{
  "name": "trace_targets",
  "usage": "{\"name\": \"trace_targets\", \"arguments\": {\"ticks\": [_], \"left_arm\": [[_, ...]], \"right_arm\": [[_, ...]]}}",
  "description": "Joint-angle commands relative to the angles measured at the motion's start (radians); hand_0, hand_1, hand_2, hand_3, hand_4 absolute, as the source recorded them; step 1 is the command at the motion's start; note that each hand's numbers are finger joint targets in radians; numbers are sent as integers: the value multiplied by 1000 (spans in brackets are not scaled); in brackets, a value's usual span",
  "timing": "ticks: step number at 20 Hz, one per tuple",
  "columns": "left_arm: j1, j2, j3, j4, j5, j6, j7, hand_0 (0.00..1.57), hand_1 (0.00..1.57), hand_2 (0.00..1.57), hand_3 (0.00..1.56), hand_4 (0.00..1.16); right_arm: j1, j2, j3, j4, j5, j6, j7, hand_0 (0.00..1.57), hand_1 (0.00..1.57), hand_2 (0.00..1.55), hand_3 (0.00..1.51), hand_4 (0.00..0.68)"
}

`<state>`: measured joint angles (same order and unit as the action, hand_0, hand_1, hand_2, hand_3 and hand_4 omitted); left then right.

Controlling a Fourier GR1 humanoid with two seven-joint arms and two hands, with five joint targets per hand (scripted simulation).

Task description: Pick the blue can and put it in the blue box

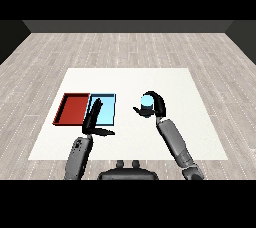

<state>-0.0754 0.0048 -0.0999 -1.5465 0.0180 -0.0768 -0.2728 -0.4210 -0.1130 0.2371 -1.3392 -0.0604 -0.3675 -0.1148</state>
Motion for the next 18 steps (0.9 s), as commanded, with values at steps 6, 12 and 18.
{"name": "trace_targets", "arguments": {"ticks": [6, 12, 18], "left_arm": [[1, -5, -131, -8, 50, 50, 77, 0, 0, 0, 0, 0], [-115, -5, -213, 105, 121, 147, 88, 0, 0, 0, 0, 0], [-129, -5, -222, 190, 114, 161, 35, 0, 0, 0, 0, 0]], "right_arm": [[40, 40, 17, -105, 124, -2, 97, 1438, 1438, 1451, 1401, 609], [-4, 88, 25, -37, 175, 27, 50, 1455, 1455, 1456, 1399, 608], [61, 111, 12, -144, 218, 68, 101, 1489, 1489, 1468, 1401, 615]]}}
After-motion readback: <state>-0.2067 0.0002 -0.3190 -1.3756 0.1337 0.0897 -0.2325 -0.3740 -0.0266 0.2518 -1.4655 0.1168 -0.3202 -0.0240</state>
